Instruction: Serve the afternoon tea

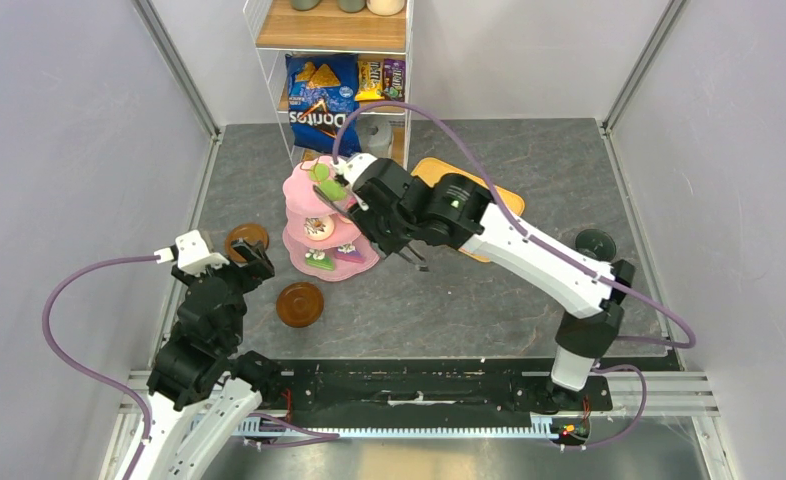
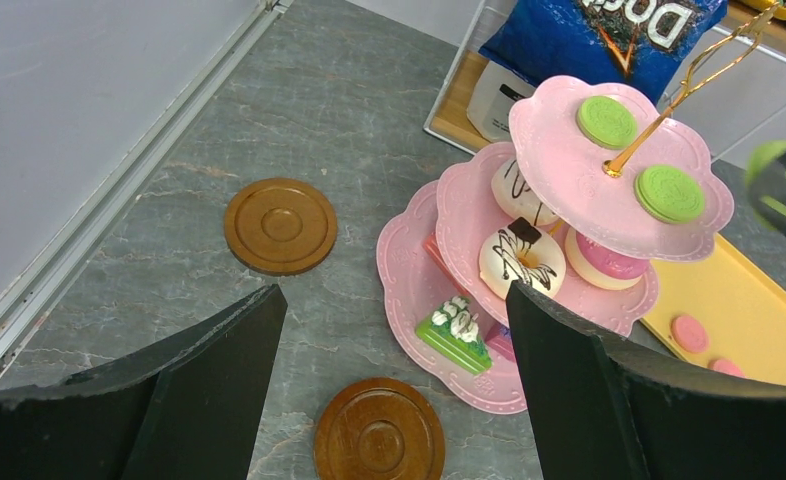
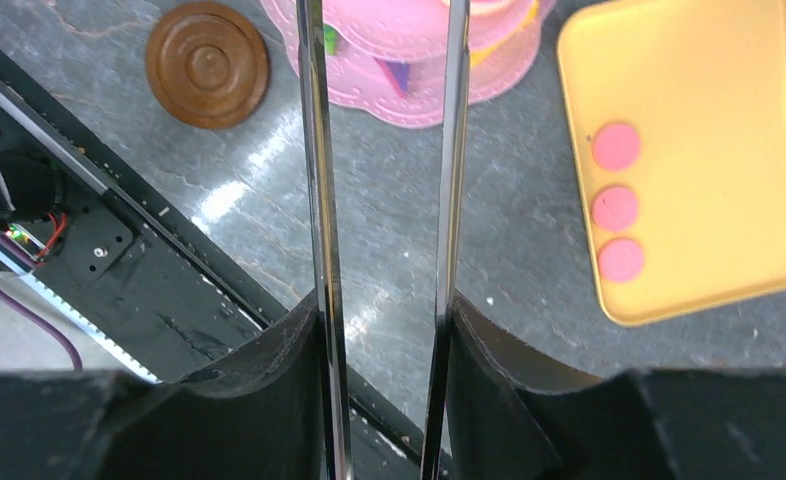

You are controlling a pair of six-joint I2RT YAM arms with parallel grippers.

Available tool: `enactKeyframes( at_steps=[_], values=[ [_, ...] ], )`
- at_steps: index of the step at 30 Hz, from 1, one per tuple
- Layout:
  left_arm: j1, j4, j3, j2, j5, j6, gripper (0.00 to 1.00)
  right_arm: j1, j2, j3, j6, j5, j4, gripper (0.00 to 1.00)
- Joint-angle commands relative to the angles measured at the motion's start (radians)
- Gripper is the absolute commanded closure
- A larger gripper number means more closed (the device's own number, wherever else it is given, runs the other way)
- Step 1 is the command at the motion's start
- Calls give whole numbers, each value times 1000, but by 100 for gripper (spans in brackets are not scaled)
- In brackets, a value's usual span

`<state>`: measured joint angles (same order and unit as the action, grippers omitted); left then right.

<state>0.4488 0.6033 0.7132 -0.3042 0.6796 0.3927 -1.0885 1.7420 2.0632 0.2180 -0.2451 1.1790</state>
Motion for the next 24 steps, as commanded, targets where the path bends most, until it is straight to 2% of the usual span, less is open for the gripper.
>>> enactKeyframes(
  at_steps=[1,10,24],
  values=[
    [-6,-20,-1,9,30,29,11,-20,78,116,-39,41,-63,54],
    [-7,-20,-2,17,30,31,11,-21,206,225,-61,74,-98,53],
    [-6,-20,-3,20,25,29,11,13,260,167,-55,19,-164,49]
  ],
)
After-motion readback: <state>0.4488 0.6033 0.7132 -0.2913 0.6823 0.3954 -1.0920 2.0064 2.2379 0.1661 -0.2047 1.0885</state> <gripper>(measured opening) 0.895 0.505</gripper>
